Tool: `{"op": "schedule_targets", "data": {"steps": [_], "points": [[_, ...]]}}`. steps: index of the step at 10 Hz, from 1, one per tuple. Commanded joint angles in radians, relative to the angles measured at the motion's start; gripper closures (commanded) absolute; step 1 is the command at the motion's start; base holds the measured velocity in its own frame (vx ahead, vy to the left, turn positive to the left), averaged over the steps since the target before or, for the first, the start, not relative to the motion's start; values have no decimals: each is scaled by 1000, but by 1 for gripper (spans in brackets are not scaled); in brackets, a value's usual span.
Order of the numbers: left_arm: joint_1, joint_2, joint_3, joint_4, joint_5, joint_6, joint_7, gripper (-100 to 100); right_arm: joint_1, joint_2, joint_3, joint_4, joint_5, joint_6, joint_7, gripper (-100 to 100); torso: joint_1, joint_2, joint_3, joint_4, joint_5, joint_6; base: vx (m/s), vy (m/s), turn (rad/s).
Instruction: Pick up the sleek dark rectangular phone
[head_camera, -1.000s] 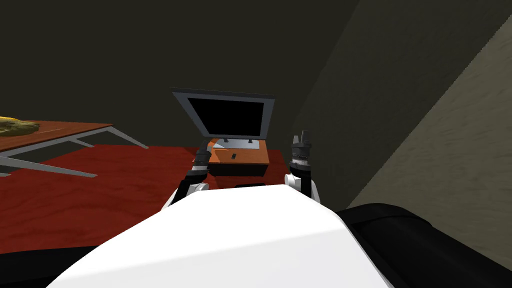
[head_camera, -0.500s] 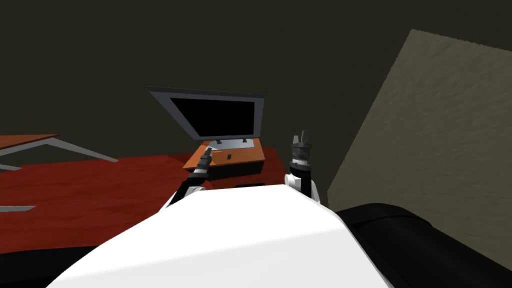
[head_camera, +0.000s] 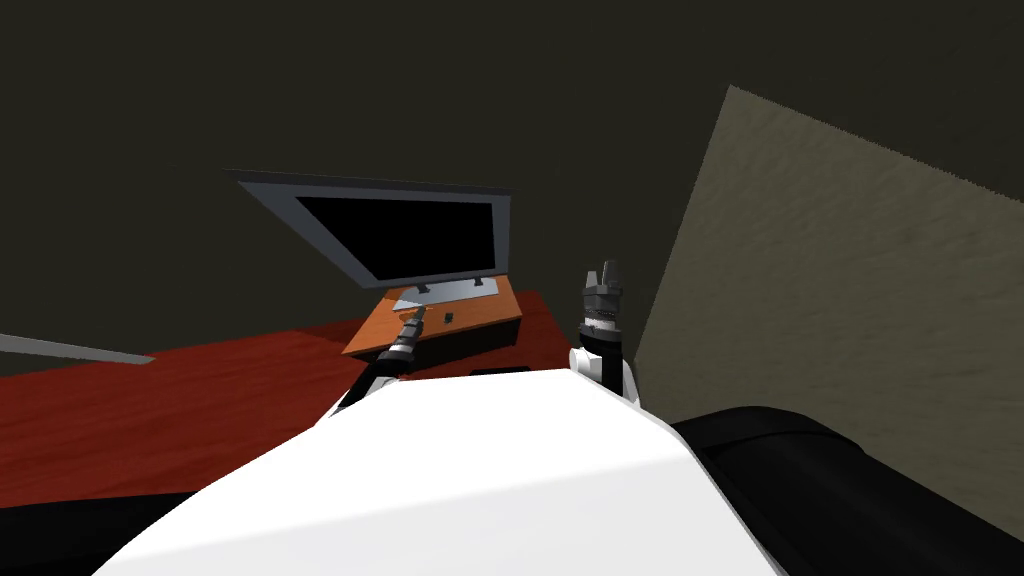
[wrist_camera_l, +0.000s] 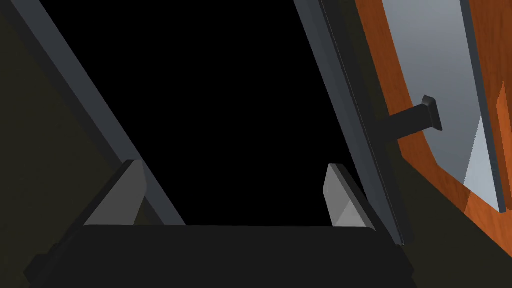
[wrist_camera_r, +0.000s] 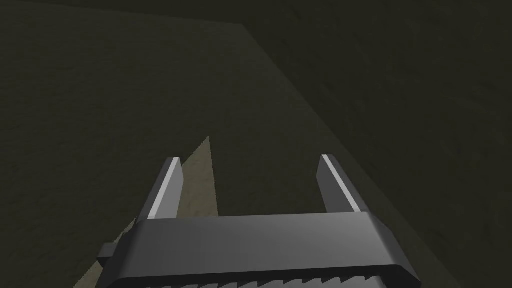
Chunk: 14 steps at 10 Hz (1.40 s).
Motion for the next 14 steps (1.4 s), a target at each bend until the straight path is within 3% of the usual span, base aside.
{"op": "schedule_targets", "data": {"steps": [1, 2, 3, 4, 5, 6, 7, 8, 10, 11, 12, 13, 14], "points": [[8, 34, -14, 50, 50, 42, -49, -100, 0, 0, 0, 0, 0, 0, 0, 0, 0, 0, 0, 0, 0, 0, -36, 32, -422], [8, 34, -14, 61, 67, 42, -49, -100, 0, 0, 0, 0, 0, 0, 0, 0, 1, 0, 0, 0, 0, 0, -28, 29, -244], [9, 62, -25, 101, 101, 64, -74, -100, 0, 0, 0, 0, 0, 0, 0, 0, 0, 0, 0, 0, 0, -1, -19, 22, -402], [9, 62, -25, 111, 113, 64, -74, -100, 0, 0, 0, 0, 0, 0, 0, 0, 0, 0, 0, 0, 0, 0, -13, 24, -157], [11, 90, -37, 159, 150, 88, -99, -100, 0, 0, 0, 0, 0, 0, 0, 0, 0, -1, 0, 0, 0, -1, -8, 15, -325], [11, 90, -37, 162, 158, 88, -99, -100, 0, 0, 0, 0, 0, 0, 0, 0, 0, -1, -1, 0, 0, 0, -5, 20, -159], [12, 118, -50, 198, 197, 111, -122, -100, 0, 0, 0, 0, 0, 0, 0, 0, 0, -2, -1, 0, 0, -1, -2, 16, -390], [12, 118, -50, 213, 204, 111, -122, -100, 0, 0, 0, 0, 0, 0, 0, 0, 0, -2, -1, 0, 0, 0, -3, 26, -178], [16, 172, -79, 294, 275, 160, -164, -100, 0, 0, 0, 0, 0, 0, 0, 0, 1, -2, -1, 0, 0, 0, 4, 28, -363], [16, 172, -79, 313, 295, 160, -164, -100, 0, 0, 0, 0, 0, 0, 0, 0, 1, -3, -1, 0, 0, 0, 7, 33, -277], [19, 198, -96, 345, 332, 185, -182, -100, 0, 0, 0, 0, 0, 0, 0, 0, 1, -3, -2, -1, 0, -1, 16, 30, -386], [19, 198, -96, 363, 340, 185, -182, -100, 0, 0, 0, 0, 0, 0, 0, 0, 1, -3, -2, -1, 0, 0, 14, 29, -190], [22, 223, -113, 393, 382, 210, -199, -100, 0, 0, 0, 0, 0, 0, 0, 0, 1, -3, -2, -1, 0, -2, 20, 22, -336]]}}
